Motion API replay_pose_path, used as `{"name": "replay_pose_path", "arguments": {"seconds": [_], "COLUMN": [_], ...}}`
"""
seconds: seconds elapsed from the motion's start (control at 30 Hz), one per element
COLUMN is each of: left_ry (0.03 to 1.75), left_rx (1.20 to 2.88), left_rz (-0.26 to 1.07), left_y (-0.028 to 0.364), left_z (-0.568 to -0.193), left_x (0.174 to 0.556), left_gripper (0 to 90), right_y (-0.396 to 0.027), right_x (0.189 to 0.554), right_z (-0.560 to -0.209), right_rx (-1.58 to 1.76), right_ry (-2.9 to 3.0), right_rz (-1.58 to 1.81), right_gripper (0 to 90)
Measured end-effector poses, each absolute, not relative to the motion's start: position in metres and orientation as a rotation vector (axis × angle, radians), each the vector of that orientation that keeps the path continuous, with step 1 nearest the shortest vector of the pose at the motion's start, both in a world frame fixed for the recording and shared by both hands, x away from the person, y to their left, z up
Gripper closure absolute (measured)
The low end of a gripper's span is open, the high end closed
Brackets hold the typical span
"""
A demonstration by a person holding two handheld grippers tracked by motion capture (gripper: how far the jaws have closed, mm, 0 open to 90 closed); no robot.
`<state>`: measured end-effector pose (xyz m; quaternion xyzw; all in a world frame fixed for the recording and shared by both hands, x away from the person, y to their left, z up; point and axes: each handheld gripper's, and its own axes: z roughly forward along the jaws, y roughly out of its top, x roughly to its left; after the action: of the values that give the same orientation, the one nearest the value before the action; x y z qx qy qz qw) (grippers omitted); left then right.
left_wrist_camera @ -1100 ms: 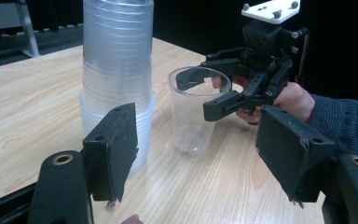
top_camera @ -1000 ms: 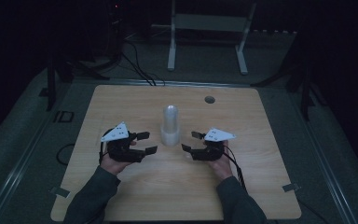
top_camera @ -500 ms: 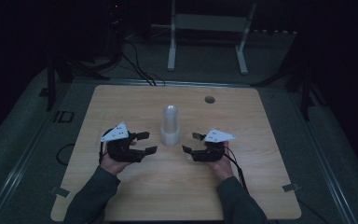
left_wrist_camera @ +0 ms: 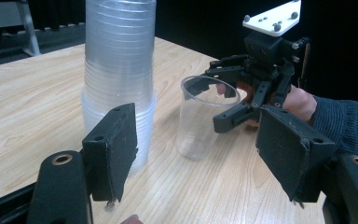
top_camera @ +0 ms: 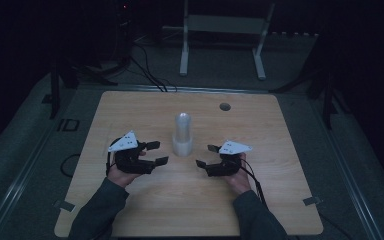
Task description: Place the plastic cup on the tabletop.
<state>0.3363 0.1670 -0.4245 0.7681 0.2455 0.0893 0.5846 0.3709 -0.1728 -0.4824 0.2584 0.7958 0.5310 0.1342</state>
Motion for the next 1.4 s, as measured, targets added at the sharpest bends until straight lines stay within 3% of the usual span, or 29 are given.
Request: {"name": "replay_pose_path", "arguments": {"seconds": [0.3,1.4], "left_ry": [0.572,0.578], "left_rx": [1.792,1.788], "left_rz": [0.209,0.216], "left_y": [0.167,0.169], "left_z": [-0.424,-0.424], "left_x": [0.336,0.336], "left_gripper": [29.3,29.2], "right_y": [-0.173,-0.197], "right_x": [0.366,0.347], "right_z": [-0.485,-0.478], "right_rx": [0.750,0.760], "right_ry": [2.347,2.351], "right_rz": [1.490,1.487], "right_gripper": [12.5,12.1]}}
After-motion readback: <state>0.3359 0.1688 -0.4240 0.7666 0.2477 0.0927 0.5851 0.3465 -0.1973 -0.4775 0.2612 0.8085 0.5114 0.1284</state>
